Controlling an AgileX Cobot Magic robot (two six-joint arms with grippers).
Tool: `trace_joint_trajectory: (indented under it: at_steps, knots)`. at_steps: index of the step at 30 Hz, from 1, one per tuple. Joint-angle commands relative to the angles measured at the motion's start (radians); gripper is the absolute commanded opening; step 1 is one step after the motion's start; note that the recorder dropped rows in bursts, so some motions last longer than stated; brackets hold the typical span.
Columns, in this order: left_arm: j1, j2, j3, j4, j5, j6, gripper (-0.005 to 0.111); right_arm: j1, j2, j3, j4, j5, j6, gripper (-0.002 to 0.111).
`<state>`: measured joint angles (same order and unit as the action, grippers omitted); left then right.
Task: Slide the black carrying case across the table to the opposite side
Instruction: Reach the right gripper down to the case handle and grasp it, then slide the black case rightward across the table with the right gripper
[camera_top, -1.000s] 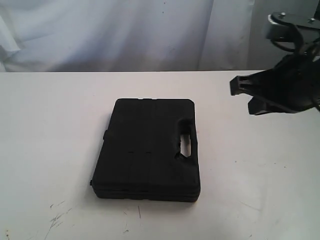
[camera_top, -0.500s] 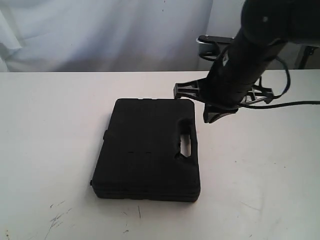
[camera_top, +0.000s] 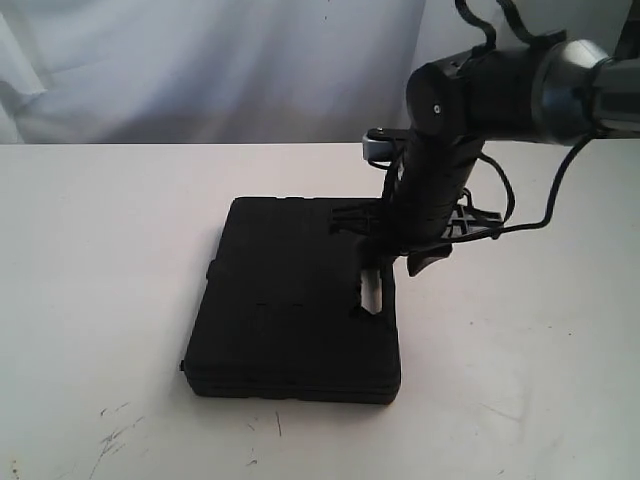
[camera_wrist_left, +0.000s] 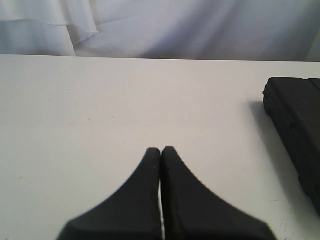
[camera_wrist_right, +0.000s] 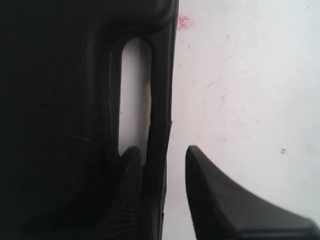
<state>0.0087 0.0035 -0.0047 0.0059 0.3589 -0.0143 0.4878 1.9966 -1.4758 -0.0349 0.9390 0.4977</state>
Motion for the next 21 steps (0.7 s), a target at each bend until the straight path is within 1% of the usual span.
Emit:
trace_joint_trajectory:
  at_steps: [1,9,21]
  knots:
    - [0.003,-0.004,0.005,0.003,-0.014,-0.009,0.000,0.001,0.032,-0.009,-0.010,-0.045,0.001,0.036]
    - [0.003,-0.004,0.005,0.003,-0.014,-0.009,0.000,-0.027,0.066,-0.009,0.001,-0.093,0.008,0.043]
    - [0.003,-0.004,0.005,0.003,-0.014,-0.009,0.000,-0.034,0.141,-0.009,0.046,-0.150,-0.014,0.043]
